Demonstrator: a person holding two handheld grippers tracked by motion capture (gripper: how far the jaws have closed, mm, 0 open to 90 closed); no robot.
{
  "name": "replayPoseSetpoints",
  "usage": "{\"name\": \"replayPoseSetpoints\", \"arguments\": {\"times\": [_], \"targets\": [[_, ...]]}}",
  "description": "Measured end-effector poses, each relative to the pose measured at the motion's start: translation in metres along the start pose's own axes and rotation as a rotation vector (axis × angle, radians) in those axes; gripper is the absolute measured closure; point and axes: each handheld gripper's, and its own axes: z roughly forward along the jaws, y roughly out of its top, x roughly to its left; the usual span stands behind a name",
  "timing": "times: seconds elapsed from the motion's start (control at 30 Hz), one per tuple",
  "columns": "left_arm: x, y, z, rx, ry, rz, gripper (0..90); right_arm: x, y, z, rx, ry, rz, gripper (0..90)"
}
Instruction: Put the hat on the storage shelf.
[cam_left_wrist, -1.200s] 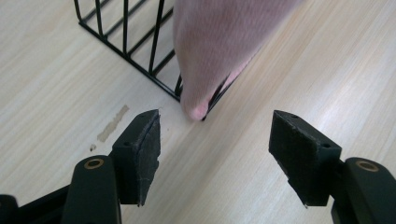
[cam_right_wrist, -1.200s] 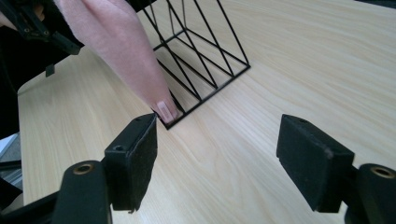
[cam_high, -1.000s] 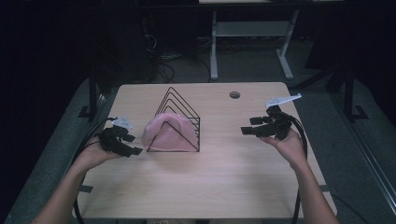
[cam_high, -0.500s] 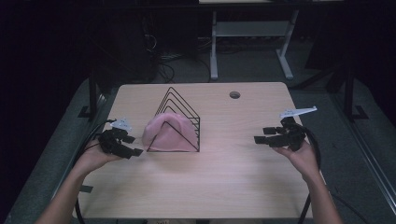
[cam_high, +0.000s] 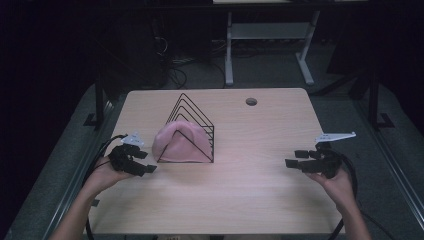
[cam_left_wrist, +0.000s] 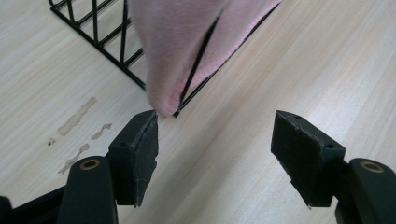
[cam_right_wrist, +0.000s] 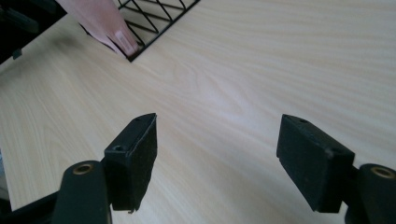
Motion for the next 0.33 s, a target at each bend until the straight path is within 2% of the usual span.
{"name": "replayPoseSetpoints", "arguments": {"times": [0.17, 0.27, 0.33], "targets": [[-0.009, -0.006, 0.000, -0.002, 0.017, 0.007, 31.1, 0.002, -0.017, -0.006, 0.009, -0.009, 0.003, 28.1], [-0.015, -0.013, 0.000, -0.032, 0.027, -0.006, 31.1, 0.005, -0.026, -0.009, 0.010, -0.026, 0.002, 26.5], [-0.020, -0.017, -0.002, -0.077, 0.005, -0.036, 30.4, 0.009, -0.032, -0.012, -0.003, -0.025, -0.001, 26.1]]}}
